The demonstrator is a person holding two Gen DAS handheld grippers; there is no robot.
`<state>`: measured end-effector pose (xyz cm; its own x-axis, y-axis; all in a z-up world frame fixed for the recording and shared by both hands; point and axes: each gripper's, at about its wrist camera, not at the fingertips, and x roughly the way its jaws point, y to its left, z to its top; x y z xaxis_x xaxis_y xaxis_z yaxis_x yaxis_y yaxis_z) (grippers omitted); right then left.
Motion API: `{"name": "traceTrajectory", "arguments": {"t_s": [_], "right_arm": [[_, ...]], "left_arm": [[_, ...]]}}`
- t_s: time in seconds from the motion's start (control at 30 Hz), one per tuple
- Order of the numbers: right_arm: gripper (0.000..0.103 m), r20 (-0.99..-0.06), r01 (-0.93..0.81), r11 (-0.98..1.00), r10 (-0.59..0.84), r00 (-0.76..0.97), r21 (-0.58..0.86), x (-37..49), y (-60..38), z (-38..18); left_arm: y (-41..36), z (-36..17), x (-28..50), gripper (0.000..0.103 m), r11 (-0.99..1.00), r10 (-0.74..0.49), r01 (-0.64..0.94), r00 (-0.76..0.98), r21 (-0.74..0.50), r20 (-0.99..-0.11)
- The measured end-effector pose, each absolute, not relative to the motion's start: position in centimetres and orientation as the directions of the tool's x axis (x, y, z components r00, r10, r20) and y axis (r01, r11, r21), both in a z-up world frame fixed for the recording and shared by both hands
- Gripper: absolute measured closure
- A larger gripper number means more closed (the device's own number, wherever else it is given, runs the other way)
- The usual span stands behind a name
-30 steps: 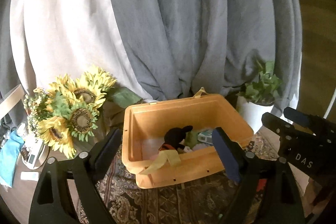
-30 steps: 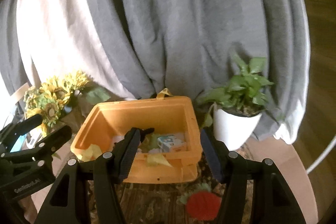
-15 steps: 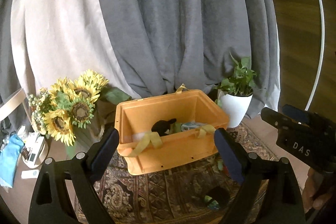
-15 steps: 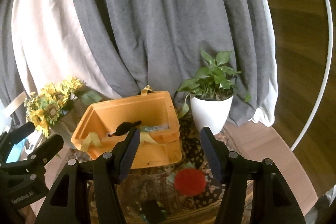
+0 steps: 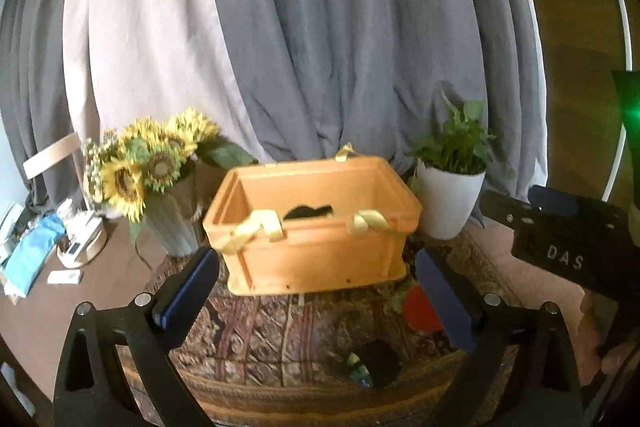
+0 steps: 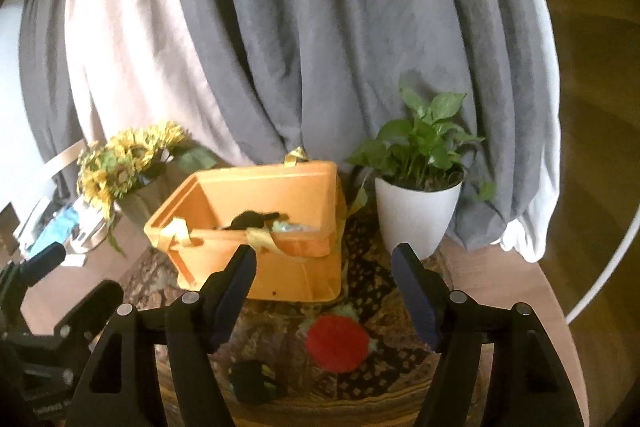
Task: Organize soft objects
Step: 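Withdraw both tools and lower them toward the red pompom and green toy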
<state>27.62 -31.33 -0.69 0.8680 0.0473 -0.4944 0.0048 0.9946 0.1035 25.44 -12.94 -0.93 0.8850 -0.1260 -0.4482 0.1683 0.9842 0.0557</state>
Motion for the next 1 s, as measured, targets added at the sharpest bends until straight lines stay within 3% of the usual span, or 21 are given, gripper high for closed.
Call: {"name": "traceTrajectory", "arguments": {"t_s": [0.47,1.0], "right_arm": [[0.031,-0.623,-0.168,0.979,0.203,0.755,0.115,30.6,-33.4,-7.2],[0.031,-0.743,-0.266,0.958,0.256,0.618,0.109,34.0,-33.3,-14.7]], "left_arm": [[-16.1,-7.2,25.8,0.002,0.997,-0.033,0.069,0.818,0.040,-0.574],[-17.7,-14.5,26.9,0.002,0.996,-0.019,0.069,0.744,0.049,-0.668]]}}
